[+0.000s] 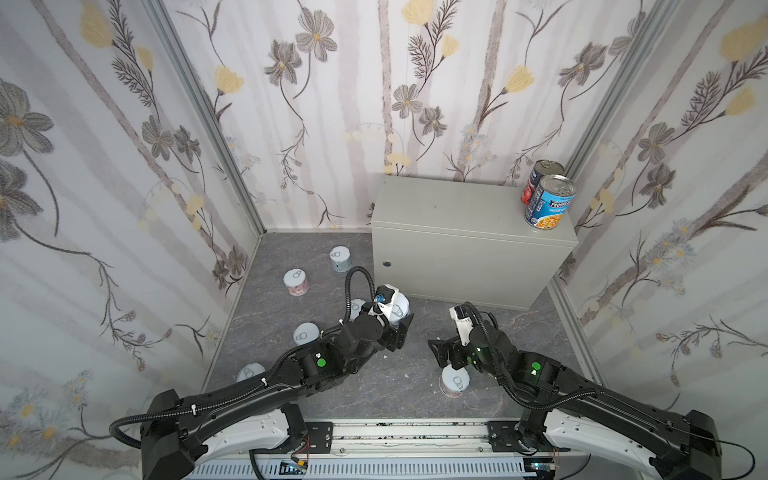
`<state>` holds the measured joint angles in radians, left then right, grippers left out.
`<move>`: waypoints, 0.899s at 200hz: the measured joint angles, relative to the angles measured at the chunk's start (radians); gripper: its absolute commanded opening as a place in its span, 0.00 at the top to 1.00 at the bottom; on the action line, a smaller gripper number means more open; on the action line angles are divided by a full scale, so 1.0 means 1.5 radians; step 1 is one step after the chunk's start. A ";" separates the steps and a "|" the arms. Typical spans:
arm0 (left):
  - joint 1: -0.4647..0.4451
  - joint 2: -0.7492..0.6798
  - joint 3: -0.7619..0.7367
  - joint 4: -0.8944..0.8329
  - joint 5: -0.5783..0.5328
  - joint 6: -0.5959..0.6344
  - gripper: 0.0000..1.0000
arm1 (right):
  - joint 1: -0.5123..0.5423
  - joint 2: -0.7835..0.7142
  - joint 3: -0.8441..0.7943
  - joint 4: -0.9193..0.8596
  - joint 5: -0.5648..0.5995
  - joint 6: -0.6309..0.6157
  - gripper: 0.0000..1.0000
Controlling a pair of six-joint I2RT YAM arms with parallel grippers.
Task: Place and organize the canned foods onto the counter
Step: 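Lift the teal can with the left gripper and carry it over the cabinet top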
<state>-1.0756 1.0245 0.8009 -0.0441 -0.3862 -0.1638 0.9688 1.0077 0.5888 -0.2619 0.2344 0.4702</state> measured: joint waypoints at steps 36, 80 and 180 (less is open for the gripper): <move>0.020 0.060 0.121 -0.087 0.037 0.032 0.29 | -0.007 -0.008 0.003 -0.001 0.000 0.000 0.00; 0.047 0.148 0.281 -0.164 0.083 0.071 0.29 | -0.020 -0.021 0.005 -0.001 0.002 0.000 0.00; 0.119 0.404 0.642 -0.223 0.153 0.123 0.29 | -0.035 -0.003 0.016 -0.008 0.005 -0.006 0.00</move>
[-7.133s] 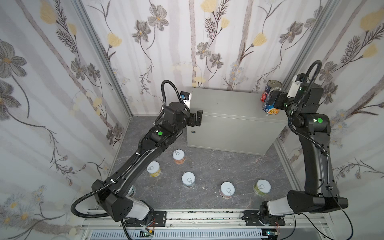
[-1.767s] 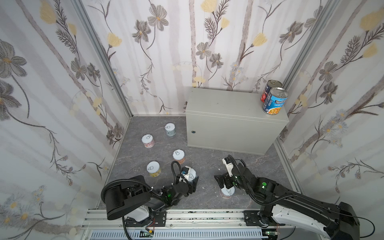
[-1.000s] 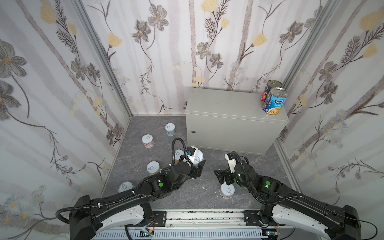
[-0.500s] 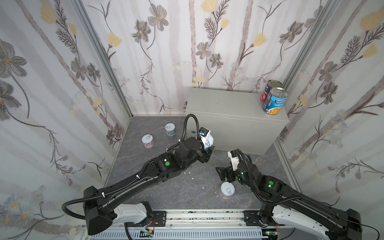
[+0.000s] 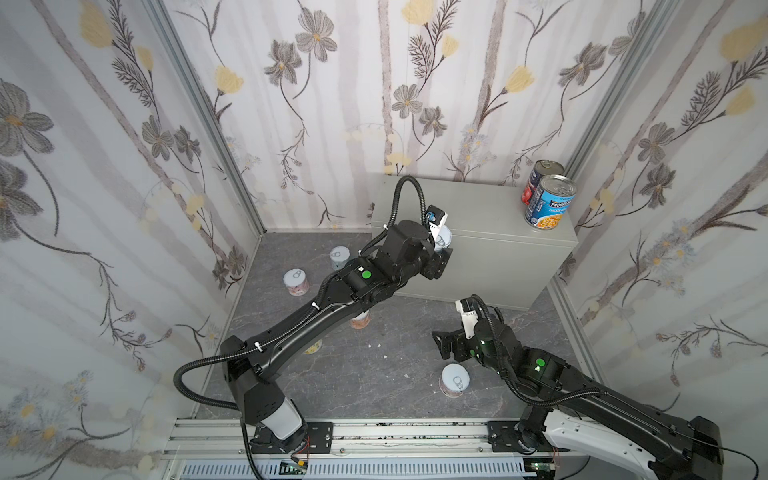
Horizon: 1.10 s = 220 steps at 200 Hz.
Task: Place and organize the canned foods onto the counter
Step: 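Lift the teal can with the left gripper and carry it over the cabinet top, then lower the teal can onto the cabinet top and open the left gripper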
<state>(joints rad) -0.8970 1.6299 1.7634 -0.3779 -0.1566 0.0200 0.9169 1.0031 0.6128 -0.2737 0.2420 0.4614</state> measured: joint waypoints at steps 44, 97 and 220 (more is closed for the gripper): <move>0.013 0.122 0.183 -0.016 0.032 0.010 0.29 | 0.000 0.004 -0.011 0.000 0.000 -0.002 0.00; 0.017 0.246 0.349 -0.040 0.063 0.017 0.30 | 0.000 -0.001 -0.011 0.000 0.000 -0.012 0.00; 0.030 0.393 0.501 -0.055 0.095 0.005 0.20 | 0.000 -0.037 -0.029 -0.006 -0.001 -0.017 0.00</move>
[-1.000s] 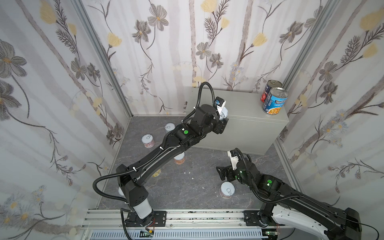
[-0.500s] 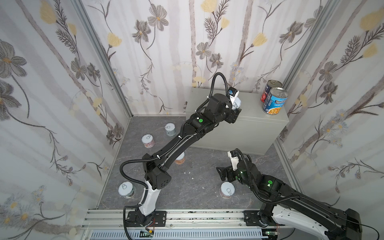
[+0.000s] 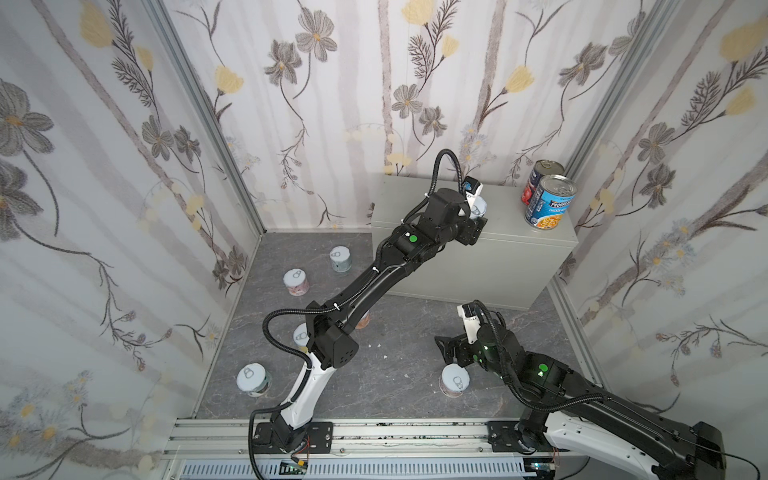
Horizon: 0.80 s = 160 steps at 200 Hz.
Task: Place and organize the canned foods onto the counter
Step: 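Lower the teal can onto the cabinet top and open the left gripper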
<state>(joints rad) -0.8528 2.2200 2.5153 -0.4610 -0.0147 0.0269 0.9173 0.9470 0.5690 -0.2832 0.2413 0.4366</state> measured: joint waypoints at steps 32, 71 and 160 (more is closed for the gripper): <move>0.004 0.016 0.018 0.001 0.005 0.000 0.15 | 0.000 -0.025 0.015 -0.019 0.000 0.000 0.00; 0.006 0.026 0.030 0.007 0.010 0.002 0.06 | 0.000 -0.053 0.022 -0.028 0.000 0.003 0.00; -0.030 -0.076 0.052 0.019 -0.013 0.030 0.00 | 0.002 -0.126 0.153 -0.113 0.050 0.011 0.00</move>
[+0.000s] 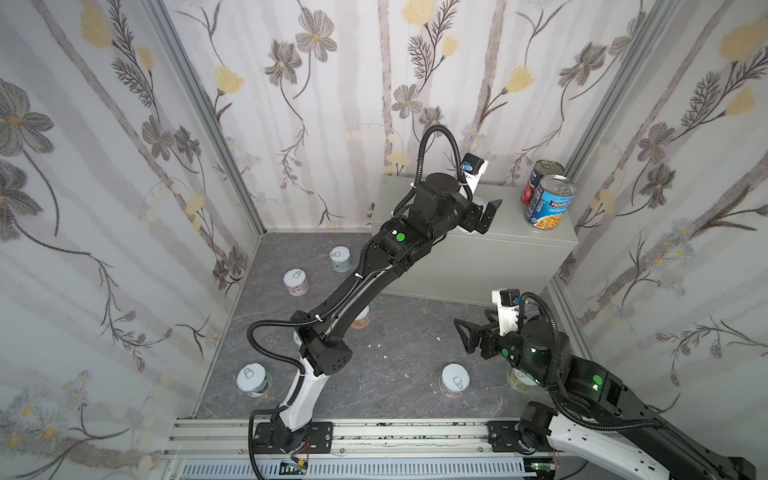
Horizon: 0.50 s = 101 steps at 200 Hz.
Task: Place and organize the canned foods onto the counter
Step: 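Lower the teal can onto the cabinet top and open the left gripper, then draw the left gripper back while the right gripper reaches to the teal can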
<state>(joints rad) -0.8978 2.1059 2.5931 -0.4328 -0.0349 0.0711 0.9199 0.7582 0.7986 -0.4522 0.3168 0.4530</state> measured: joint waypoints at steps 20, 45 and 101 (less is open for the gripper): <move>-0.007 -0.045 -0.028 0.004 -0.013 0.005 0.00 | 0.000 0.002 0.031 -0.003 0.011 -0.001 0.00; -0.007 -0.115 -0.096 0.004 -0.042 0.006 0.00 | 0.000 0.013 0.068 -0.015 0.023 -0.001 0.00; 0.005 -0.318 -0.345 0.028 -0.100 0.004 0.00 | -0.006 0.085 0.174 -0.051 0.073 -0.023 0.02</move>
<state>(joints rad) -0.8906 1.6287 2.0754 -0.3904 -0.1856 0.0776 0.9112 0.8856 1.0603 -0.5282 0.4263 0.4183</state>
